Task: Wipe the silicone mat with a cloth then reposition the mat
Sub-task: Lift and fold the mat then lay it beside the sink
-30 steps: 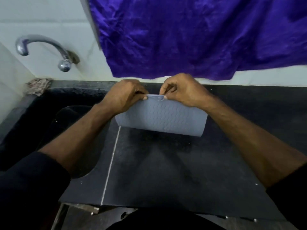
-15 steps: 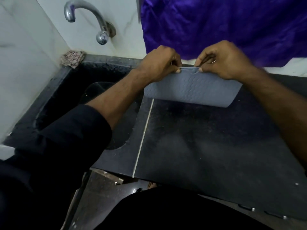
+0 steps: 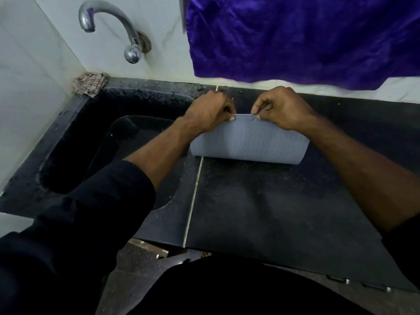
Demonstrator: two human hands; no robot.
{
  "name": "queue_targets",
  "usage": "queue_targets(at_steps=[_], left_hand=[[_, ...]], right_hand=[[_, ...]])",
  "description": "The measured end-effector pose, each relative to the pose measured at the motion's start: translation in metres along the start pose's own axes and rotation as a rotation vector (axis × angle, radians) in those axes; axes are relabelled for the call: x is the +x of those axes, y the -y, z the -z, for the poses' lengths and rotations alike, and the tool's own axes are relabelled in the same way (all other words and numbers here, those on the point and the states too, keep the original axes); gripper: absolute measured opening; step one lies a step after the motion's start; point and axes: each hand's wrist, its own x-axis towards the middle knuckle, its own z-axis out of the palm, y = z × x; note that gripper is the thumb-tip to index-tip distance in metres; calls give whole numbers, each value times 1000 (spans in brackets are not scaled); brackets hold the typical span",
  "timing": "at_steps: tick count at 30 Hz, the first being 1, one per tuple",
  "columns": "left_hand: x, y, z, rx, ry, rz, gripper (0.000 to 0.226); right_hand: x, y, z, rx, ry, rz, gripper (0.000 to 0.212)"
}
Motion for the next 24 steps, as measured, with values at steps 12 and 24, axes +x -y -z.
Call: queue_targets(at_steps=[12,24], left_hand=[[-45,20,-35,-27,139,258,28],[-139,23,-116,-130,77,739,40]], right_hand=[[-31,-43,-33,-29,5,-84,16],[-117,-101,-92,66,-150,-397,31]])
